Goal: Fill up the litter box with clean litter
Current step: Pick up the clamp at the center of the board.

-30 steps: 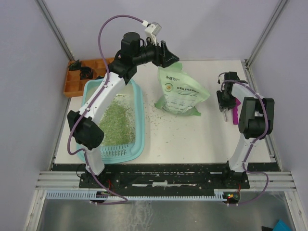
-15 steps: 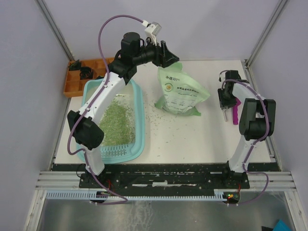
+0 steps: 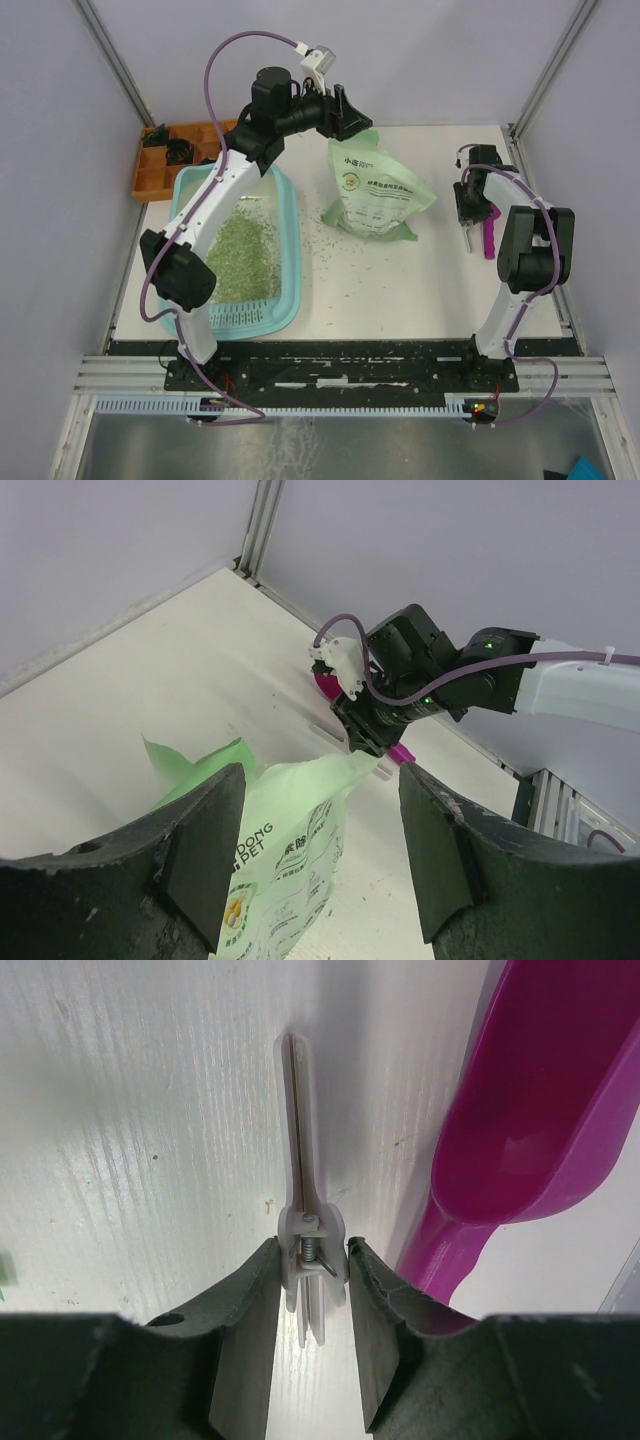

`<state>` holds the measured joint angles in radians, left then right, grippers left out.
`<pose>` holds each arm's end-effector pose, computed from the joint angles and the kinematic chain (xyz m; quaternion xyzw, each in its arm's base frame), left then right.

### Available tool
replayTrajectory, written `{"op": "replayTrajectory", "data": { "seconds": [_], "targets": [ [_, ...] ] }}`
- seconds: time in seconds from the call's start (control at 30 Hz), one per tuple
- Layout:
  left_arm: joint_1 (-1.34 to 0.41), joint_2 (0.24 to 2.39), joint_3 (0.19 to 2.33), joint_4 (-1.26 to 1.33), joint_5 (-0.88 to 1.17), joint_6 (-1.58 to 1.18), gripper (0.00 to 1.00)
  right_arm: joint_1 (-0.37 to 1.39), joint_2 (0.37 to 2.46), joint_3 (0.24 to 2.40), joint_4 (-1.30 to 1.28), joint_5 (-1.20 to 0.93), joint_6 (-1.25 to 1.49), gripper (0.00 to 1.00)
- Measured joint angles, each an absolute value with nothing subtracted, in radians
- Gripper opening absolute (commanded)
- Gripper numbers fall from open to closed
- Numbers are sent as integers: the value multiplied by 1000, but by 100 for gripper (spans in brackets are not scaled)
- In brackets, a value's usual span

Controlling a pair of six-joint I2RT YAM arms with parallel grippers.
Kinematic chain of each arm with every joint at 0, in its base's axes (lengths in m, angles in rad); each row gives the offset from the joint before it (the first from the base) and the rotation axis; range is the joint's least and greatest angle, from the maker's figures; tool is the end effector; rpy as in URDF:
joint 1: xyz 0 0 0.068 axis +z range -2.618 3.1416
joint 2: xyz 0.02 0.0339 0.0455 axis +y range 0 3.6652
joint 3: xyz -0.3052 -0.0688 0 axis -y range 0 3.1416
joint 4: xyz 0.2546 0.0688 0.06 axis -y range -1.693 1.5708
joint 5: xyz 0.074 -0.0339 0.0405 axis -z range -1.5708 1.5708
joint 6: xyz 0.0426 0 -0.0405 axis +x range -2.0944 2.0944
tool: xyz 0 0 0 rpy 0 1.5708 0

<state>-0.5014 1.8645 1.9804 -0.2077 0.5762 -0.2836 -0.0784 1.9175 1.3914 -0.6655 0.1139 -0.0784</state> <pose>0.3954 -0.2432 0.4846 0.2673 0.6834 -0.4411 0.5167 0.4154 -0.0375 0.2165 0.0107 0.9805 -0.0705 0.1832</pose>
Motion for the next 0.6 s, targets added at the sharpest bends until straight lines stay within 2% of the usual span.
{"op": "replayTrajectory", "data": {
  "seconds": [0.13,0.27,0.43,0.6],
  "targets": [
    [-501,1864,1980,-207,577,-284,70,-78,1916,1391,-665,115,-76,46],
    [-501,1864,1980,-207,577,-284,70,-78,1911,1391,-665,118,-75,46],
    [-501,1864,1980,-207,577,-284,70,-78,1908,1391,-665,118,-76,34],
    [-501,1864,1980,-207,577,-284,70,-78,1905,1391,-665,117,-74,27]
  ]
}}
